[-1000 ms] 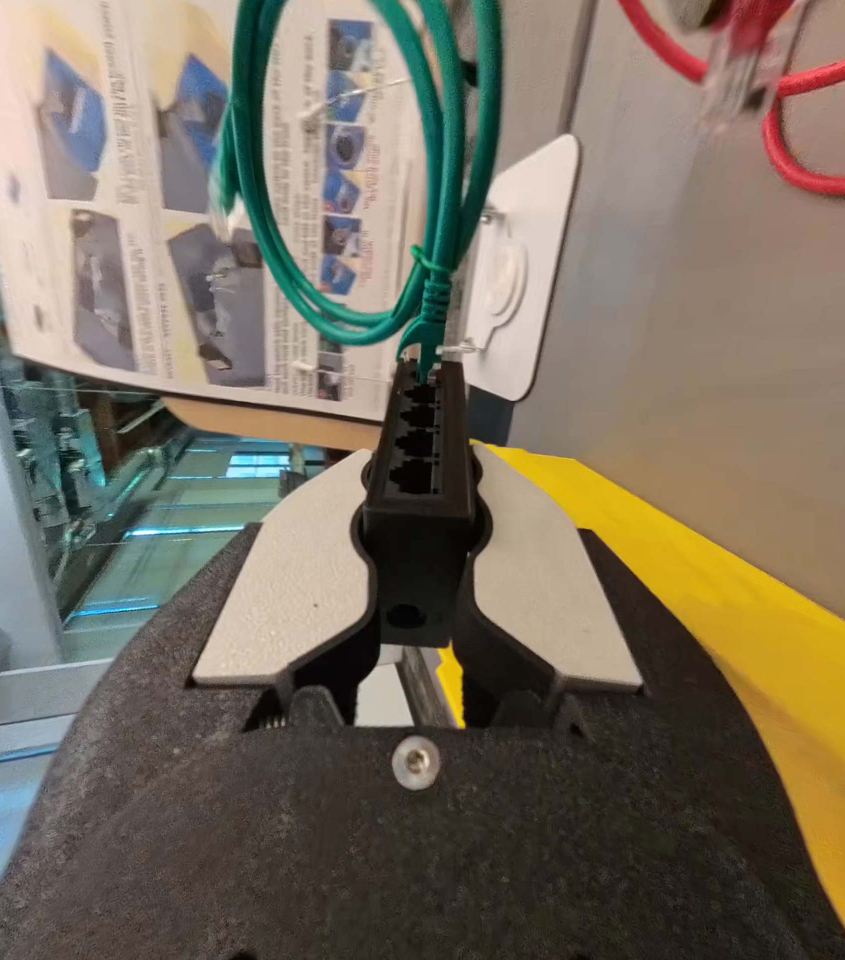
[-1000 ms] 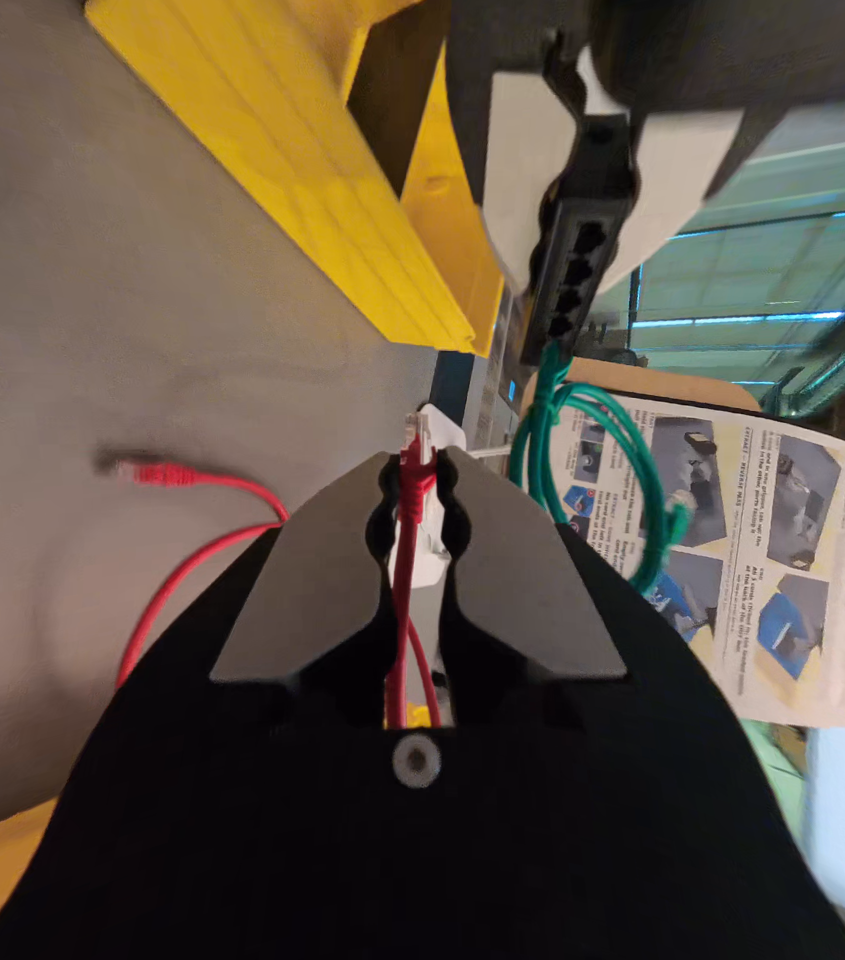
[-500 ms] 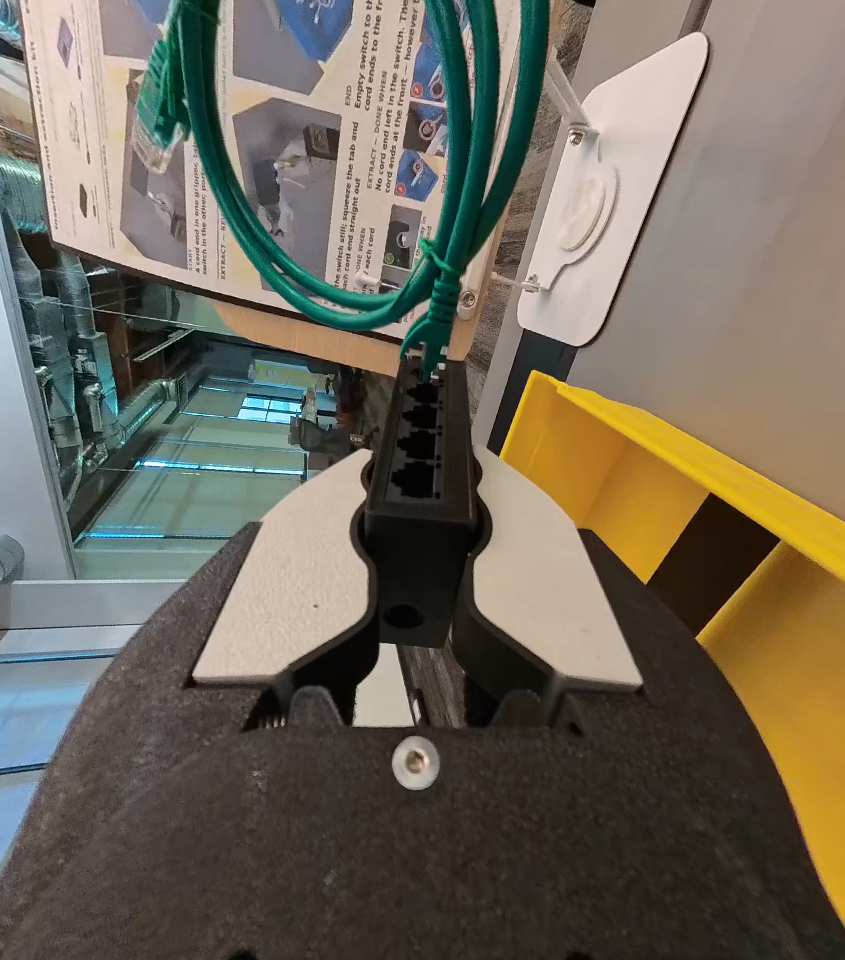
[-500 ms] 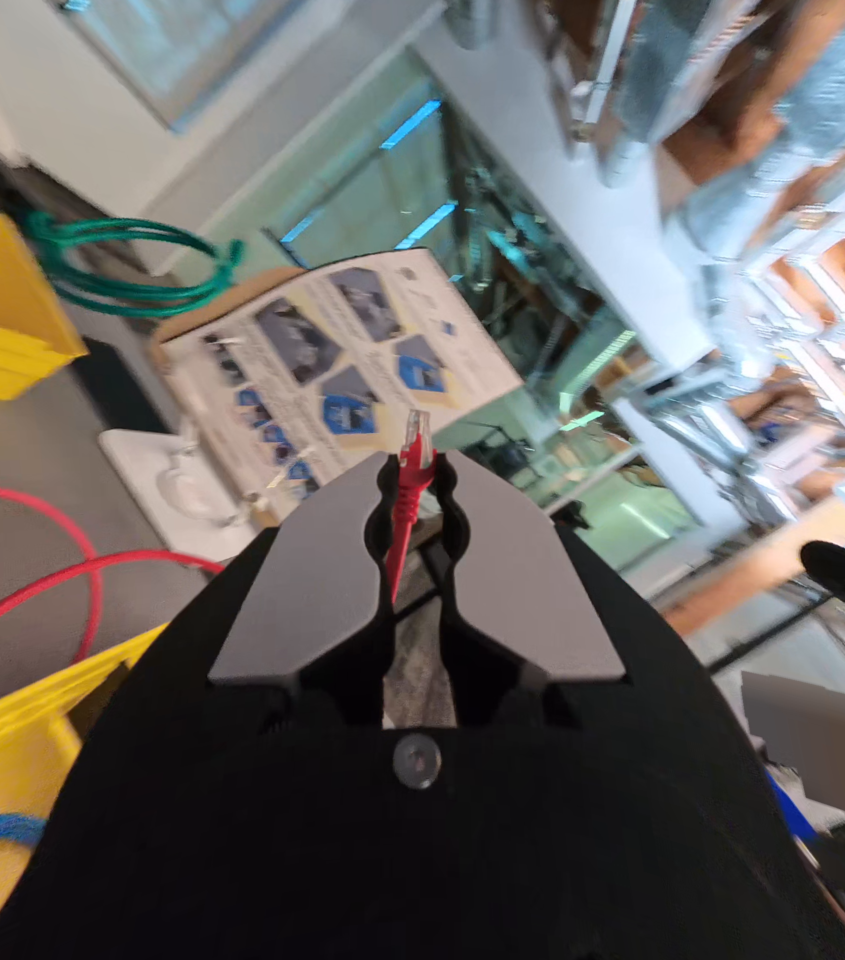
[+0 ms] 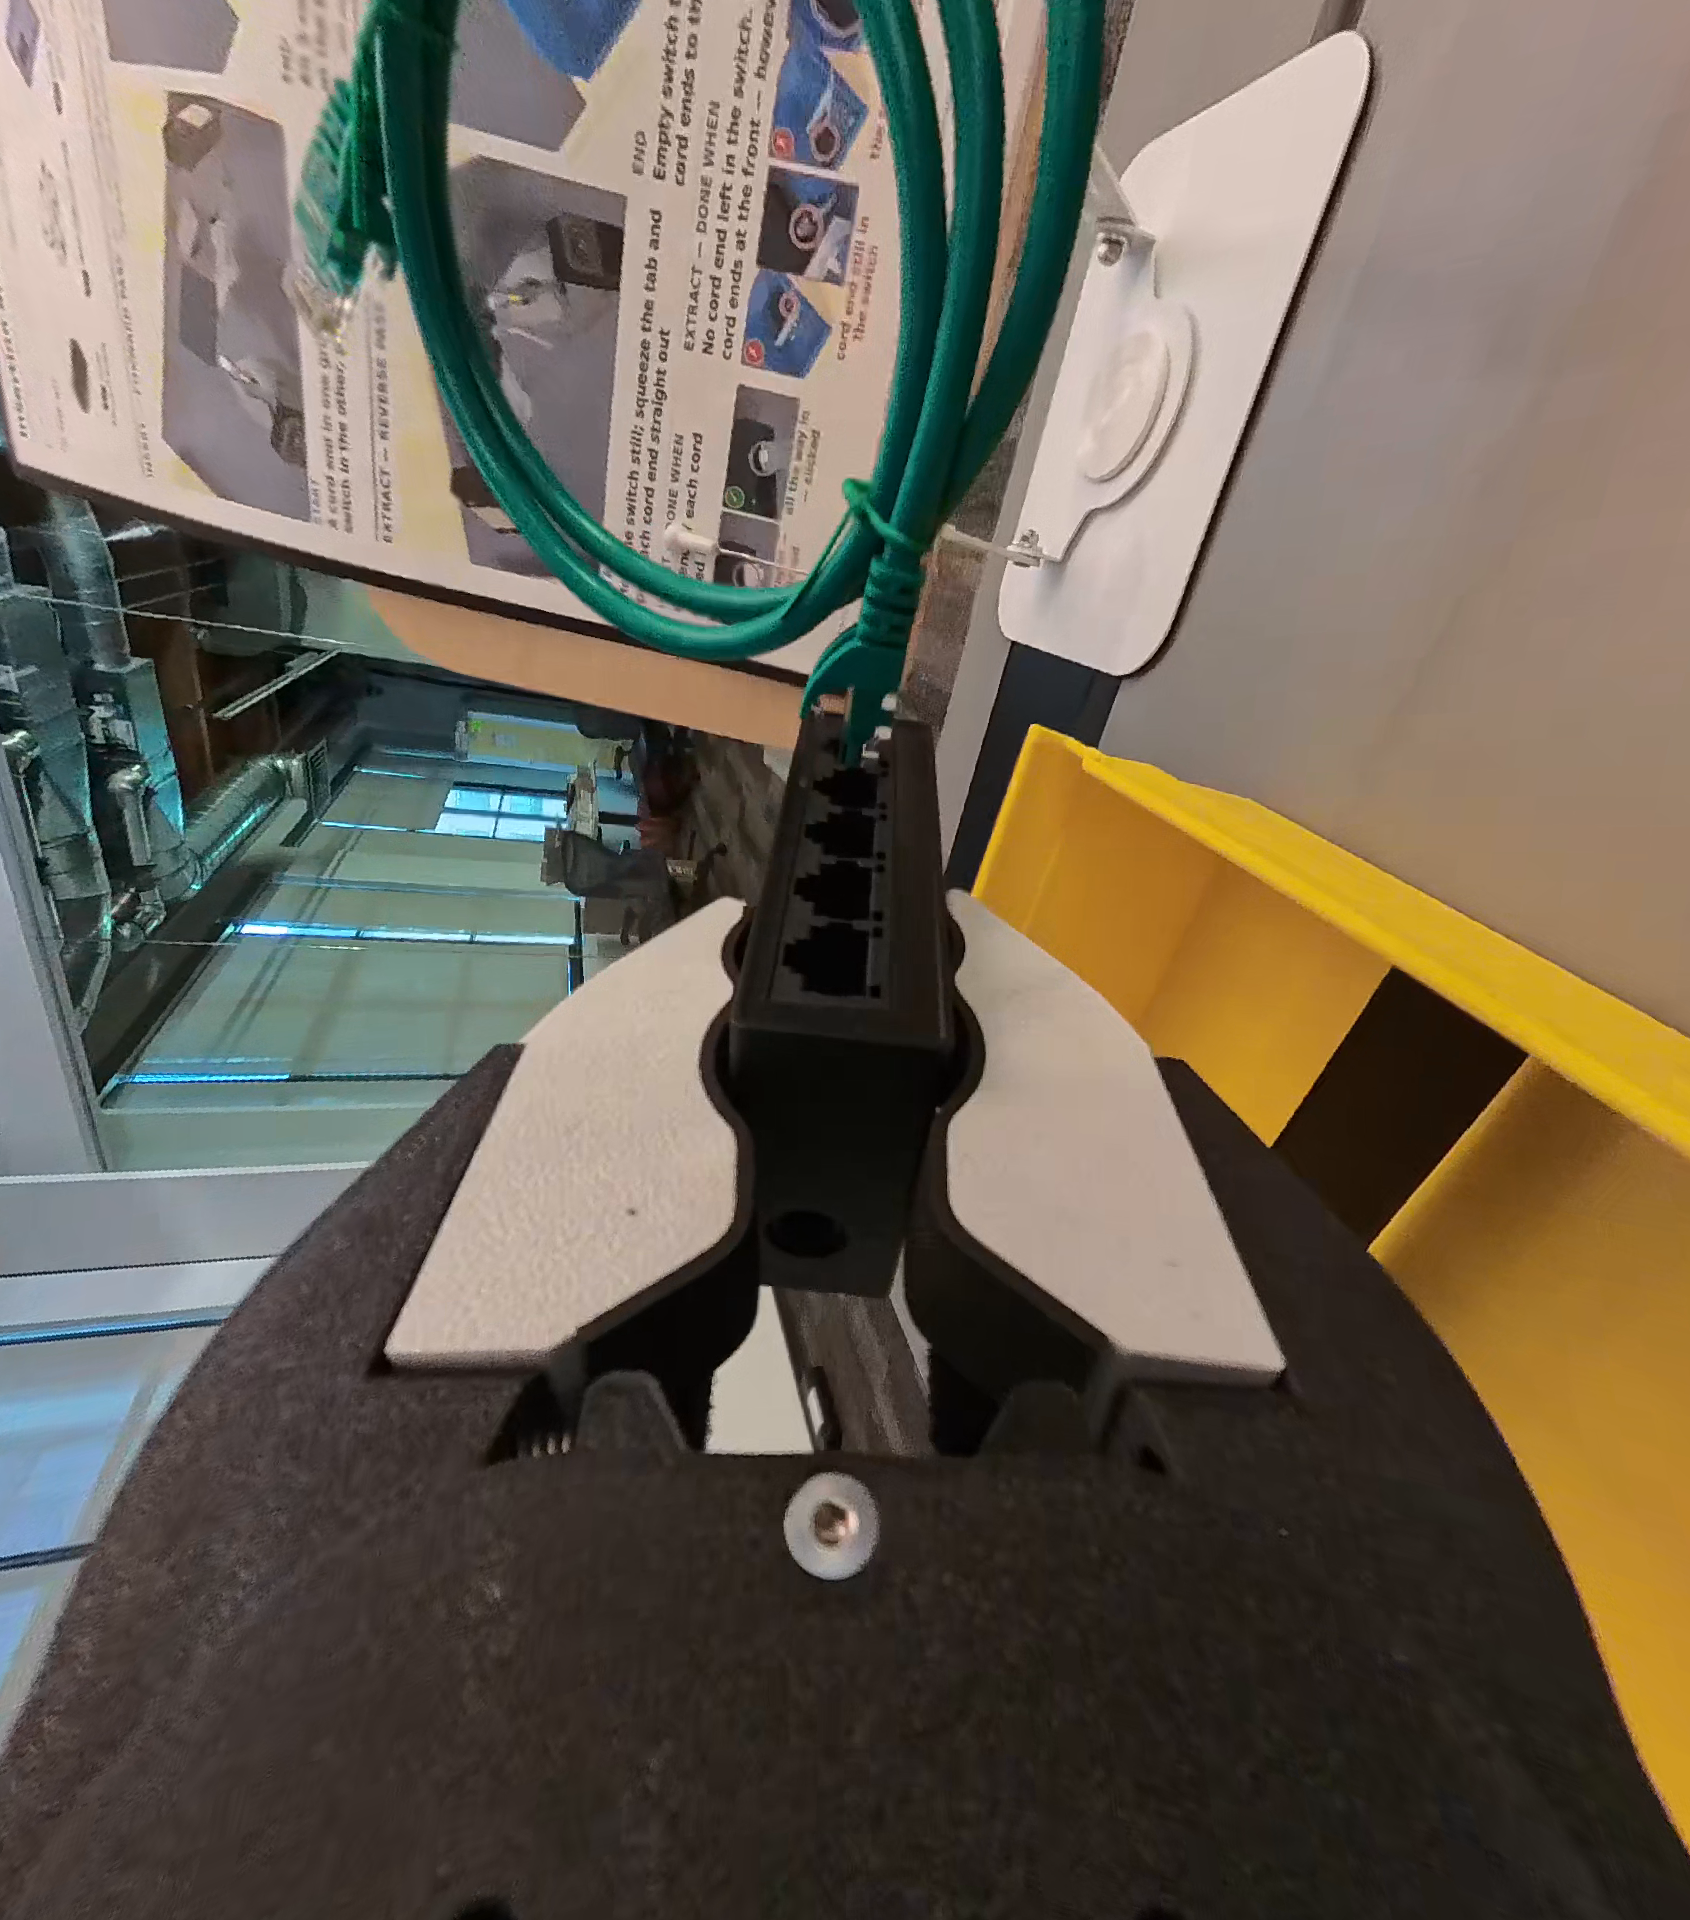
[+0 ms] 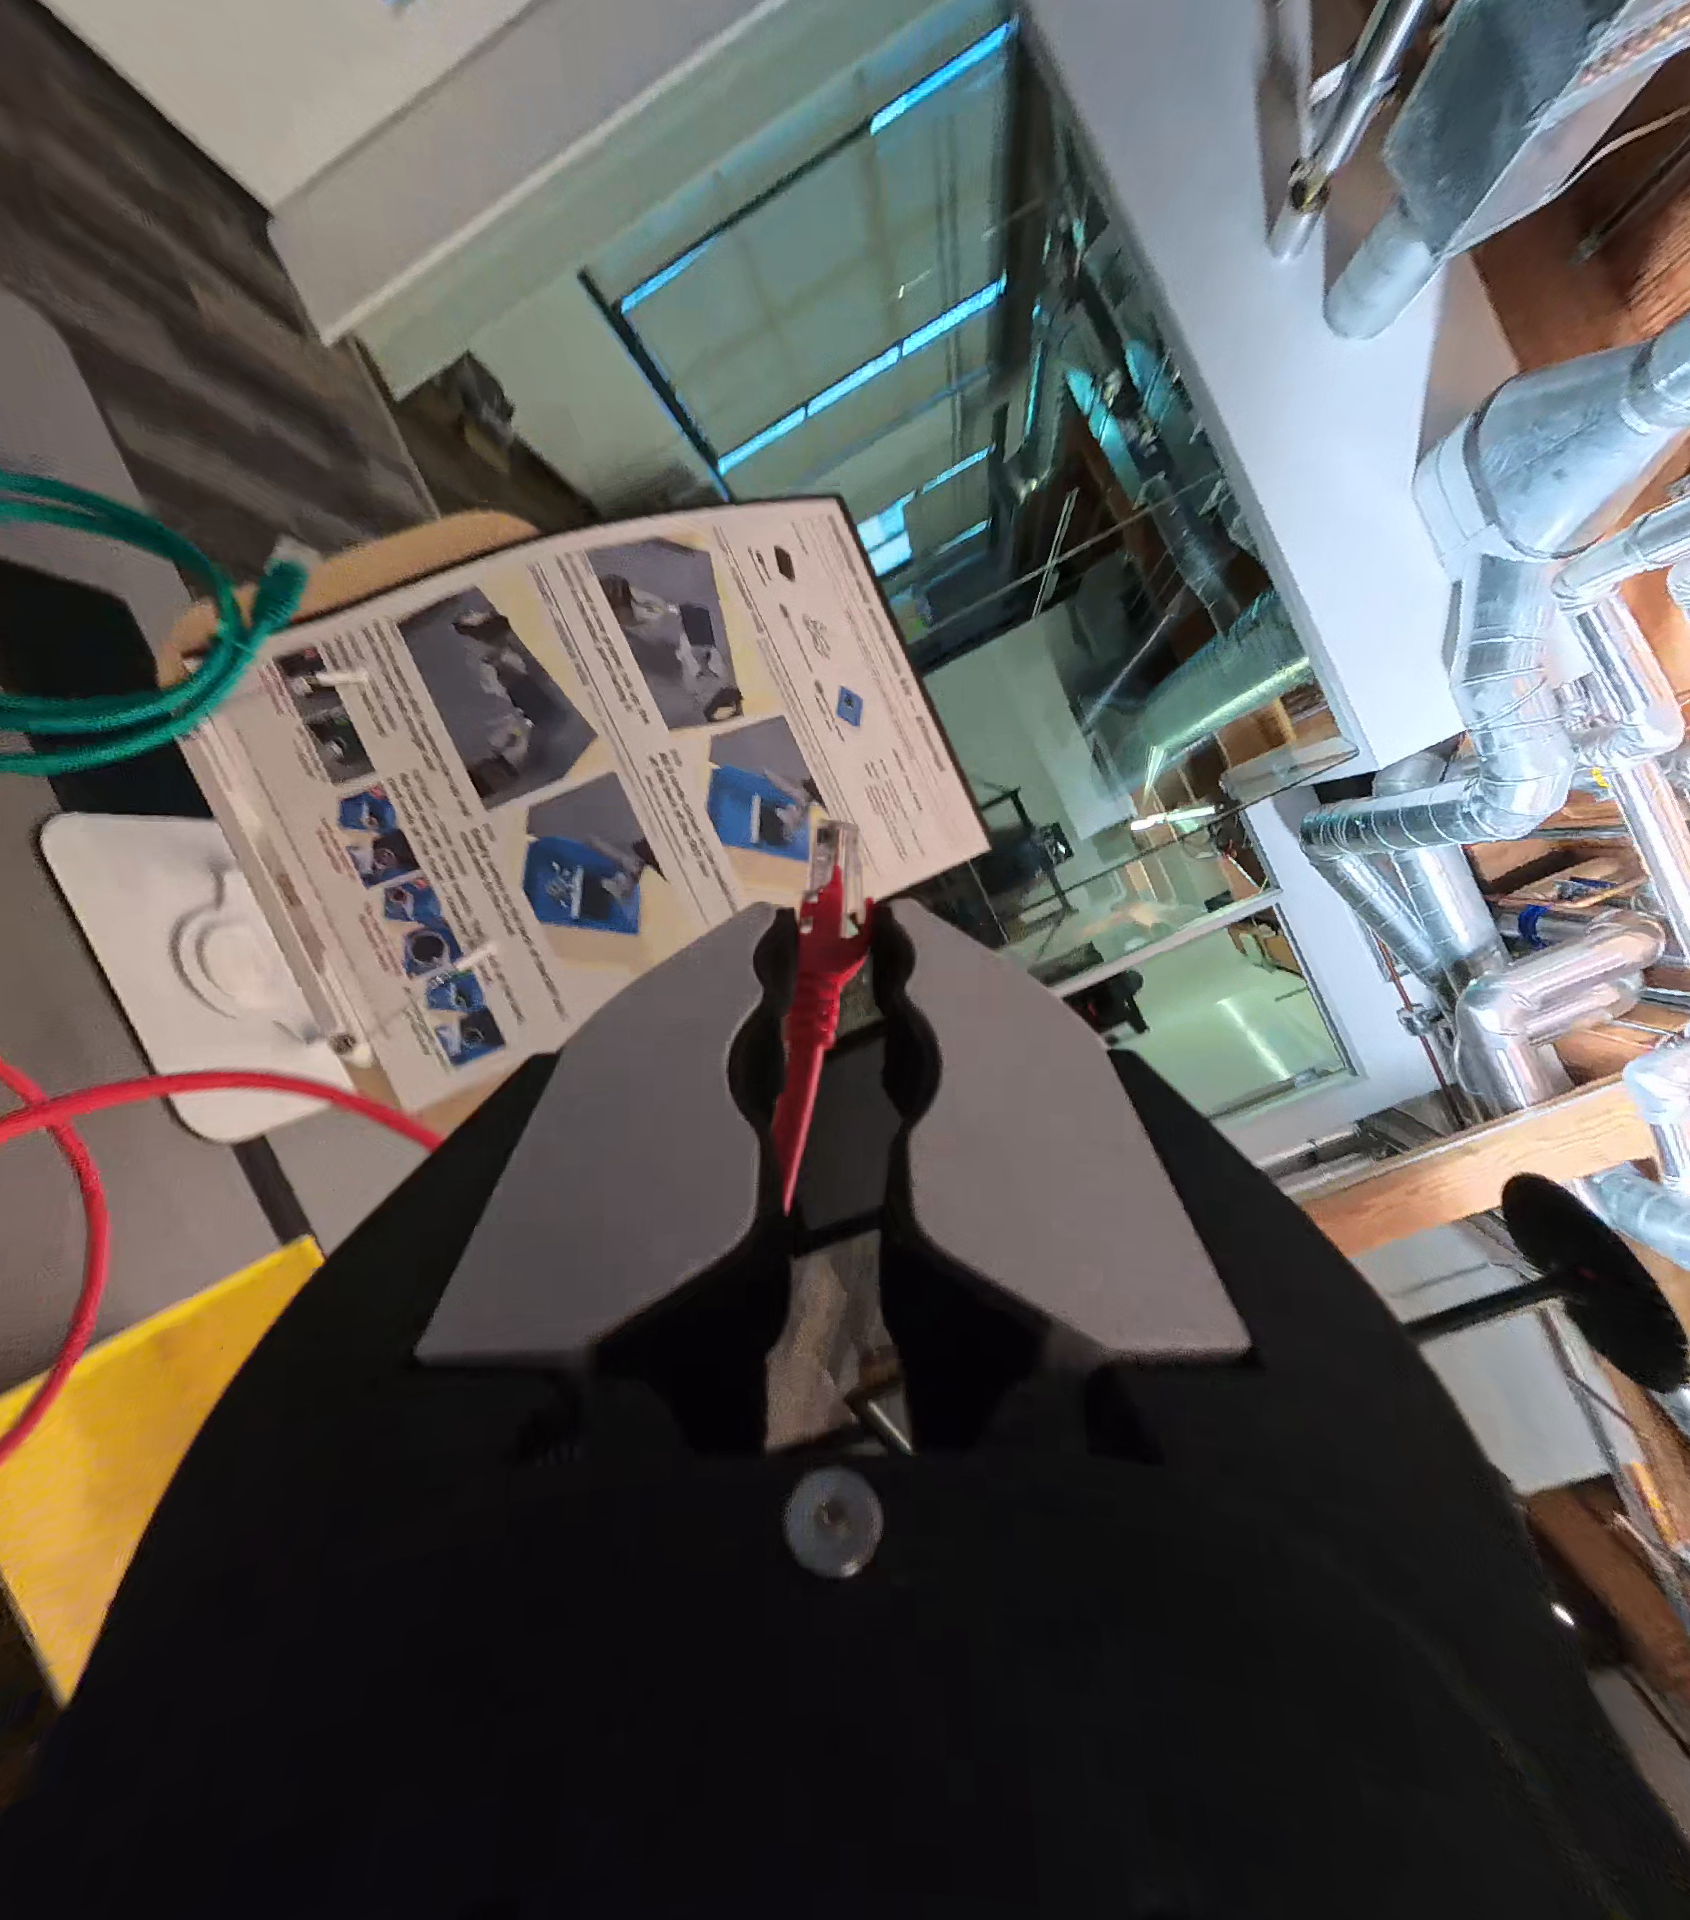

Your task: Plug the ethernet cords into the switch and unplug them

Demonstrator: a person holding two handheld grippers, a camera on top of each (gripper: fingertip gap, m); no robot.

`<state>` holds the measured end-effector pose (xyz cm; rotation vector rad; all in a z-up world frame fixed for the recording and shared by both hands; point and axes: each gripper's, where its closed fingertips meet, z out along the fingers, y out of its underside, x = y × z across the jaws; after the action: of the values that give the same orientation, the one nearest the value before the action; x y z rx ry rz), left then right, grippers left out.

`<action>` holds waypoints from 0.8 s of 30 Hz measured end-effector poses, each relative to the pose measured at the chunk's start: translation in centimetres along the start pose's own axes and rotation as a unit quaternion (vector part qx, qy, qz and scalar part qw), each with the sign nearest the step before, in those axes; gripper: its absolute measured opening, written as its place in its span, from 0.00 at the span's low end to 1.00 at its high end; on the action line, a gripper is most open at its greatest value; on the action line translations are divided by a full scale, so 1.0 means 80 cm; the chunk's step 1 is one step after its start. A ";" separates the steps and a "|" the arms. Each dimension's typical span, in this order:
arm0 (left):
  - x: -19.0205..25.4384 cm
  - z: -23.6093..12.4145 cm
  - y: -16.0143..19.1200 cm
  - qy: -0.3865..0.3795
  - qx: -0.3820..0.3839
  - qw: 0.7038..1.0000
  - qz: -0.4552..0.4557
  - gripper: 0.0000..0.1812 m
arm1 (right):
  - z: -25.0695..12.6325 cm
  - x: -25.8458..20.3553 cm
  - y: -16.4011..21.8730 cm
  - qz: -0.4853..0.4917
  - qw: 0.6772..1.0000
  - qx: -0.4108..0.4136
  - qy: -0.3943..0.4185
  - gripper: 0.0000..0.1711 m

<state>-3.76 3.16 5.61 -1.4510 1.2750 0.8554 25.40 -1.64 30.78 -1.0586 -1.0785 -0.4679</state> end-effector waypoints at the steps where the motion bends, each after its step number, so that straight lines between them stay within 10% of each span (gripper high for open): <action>1: -0.002 -0.003 -0.001 0.000 0.004 1.000 -0.003 0.17 | 0.000 0.012 -0.001 -0.009 1.000 -0.015 -0.001 0.09; 24: -0.009 -0.033 -0.019 0.013 0.050 0.998 -0.025 0.17 | -0.111 0.097 0.133 0.020 0.963 -0.264 0.039 0.09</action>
<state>-2.70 0.78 7.29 -1.4131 1.2768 0.7315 41.15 -3.20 31.97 -1.5122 -0.8766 -0.7854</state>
